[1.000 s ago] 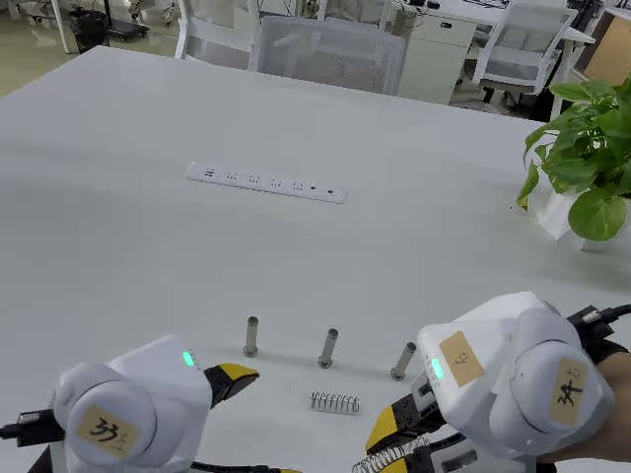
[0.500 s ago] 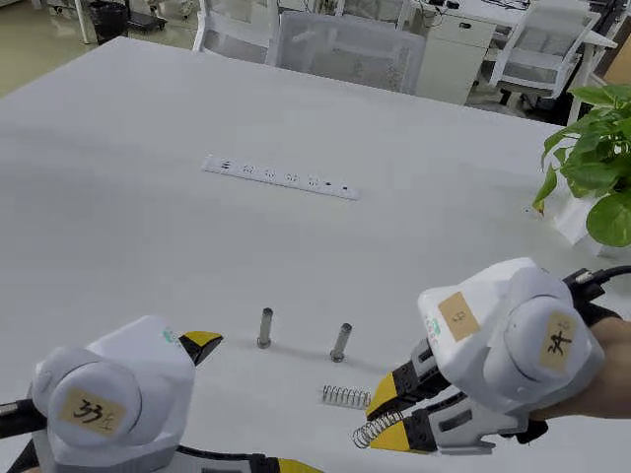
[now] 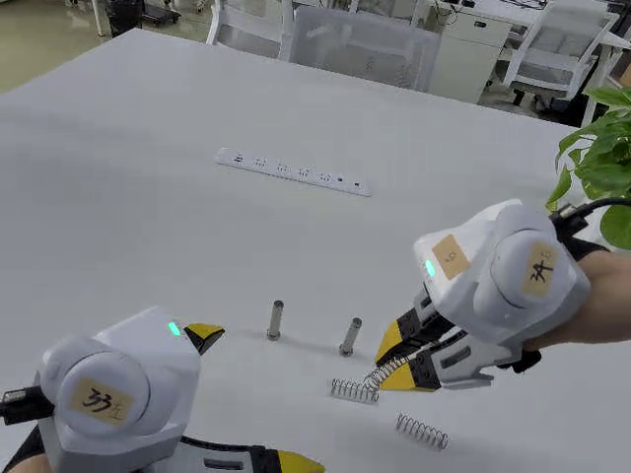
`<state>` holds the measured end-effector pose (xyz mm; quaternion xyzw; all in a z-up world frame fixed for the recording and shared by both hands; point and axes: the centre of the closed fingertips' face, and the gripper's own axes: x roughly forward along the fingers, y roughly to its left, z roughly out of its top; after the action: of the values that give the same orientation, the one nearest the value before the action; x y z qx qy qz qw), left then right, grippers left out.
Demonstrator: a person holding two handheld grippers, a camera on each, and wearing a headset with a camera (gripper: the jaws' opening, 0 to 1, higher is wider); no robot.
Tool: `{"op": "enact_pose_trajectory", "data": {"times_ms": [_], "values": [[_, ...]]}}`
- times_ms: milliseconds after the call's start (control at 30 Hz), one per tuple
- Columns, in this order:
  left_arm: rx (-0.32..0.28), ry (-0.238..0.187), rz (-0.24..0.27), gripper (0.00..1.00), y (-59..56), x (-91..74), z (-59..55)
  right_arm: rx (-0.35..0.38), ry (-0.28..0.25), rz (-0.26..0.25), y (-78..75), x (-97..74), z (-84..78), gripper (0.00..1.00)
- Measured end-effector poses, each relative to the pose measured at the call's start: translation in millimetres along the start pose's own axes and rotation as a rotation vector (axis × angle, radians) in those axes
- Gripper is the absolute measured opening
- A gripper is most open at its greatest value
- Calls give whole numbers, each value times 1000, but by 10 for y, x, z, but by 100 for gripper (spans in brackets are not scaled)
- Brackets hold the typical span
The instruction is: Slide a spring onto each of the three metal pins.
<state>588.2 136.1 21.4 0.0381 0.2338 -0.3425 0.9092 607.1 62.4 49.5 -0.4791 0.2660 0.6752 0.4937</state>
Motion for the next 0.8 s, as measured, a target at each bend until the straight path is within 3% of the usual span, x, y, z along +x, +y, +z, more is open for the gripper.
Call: {"op": "enact_pose_trajectory", "data": {"times_ms": [800], "values": [[-9, 18, 31, 99, 100, -66, -85, -135, 97, 73, -617, 30, 282, 8]]}}
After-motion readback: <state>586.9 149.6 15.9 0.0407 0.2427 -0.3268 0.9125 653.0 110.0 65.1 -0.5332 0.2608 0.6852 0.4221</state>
